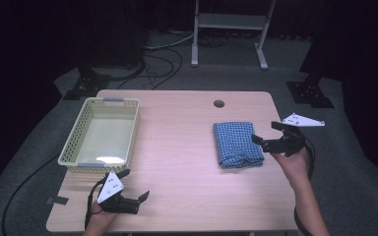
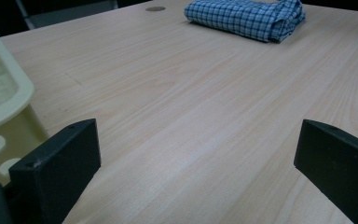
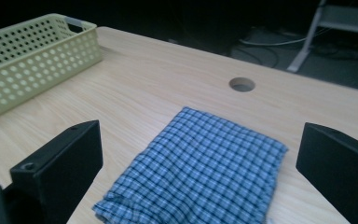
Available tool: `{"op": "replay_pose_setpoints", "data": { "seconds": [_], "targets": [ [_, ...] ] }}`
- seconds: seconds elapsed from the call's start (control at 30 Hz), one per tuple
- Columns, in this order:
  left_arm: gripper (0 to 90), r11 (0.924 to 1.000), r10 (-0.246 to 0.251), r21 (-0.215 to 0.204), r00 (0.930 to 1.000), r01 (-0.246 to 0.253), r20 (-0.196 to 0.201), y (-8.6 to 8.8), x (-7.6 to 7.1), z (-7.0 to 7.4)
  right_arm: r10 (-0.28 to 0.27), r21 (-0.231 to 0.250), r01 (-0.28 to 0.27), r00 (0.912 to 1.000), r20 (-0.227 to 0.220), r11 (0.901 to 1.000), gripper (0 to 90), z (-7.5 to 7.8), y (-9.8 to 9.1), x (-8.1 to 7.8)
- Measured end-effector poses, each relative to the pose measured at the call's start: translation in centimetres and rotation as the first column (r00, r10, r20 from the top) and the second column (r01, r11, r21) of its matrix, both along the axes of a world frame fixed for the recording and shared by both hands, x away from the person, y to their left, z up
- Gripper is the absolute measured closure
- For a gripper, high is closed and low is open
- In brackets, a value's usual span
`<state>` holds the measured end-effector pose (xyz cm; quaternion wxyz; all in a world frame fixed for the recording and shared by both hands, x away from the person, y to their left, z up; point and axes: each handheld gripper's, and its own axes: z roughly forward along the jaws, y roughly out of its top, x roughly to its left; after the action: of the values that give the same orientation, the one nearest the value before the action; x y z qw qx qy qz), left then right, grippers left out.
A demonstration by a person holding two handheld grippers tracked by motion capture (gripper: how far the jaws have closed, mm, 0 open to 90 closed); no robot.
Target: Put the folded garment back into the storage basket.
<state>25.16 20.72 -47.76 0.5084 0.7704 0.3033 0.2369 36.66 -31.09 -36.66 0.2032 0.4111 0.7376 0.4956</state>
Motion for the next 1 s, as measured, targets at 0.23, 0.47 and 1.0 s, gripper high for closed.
{"op": "replay_pose_setpoints", "data": {
  "seconds": [0.23, 0.47, 1.0],
  "targets": [
    [0.0, 1.0000, -0.002, 0.000, 1.0000, 0.002, 0.001, 0.0, 0.0, 0.0, -0.054, -0.037, 0.052, 0.9965, -0.064, 0.9980, 0.0, -1.8, -0.1, 2.4],
    [0.0, 1.0000, 0.000, 0.000, 1.0000, 0.000, -0.002, 0.0, 0.0, 0.0, -0.091, -0.044, 0.086, 0.9868, -0.134, 0.9953, 0.0, -3.7, -0.3, 3.9],
    [0.0, 1.0000, 0.001, -0.001, 1.0000, -0.001, -0.006, 0.0, 0.0, 0.0, -0.119, -0.121, 0.091, 0.9608, -0.250, 0.9885, 0.0, -7.1, 0.1, 6.2]
  ]
}}
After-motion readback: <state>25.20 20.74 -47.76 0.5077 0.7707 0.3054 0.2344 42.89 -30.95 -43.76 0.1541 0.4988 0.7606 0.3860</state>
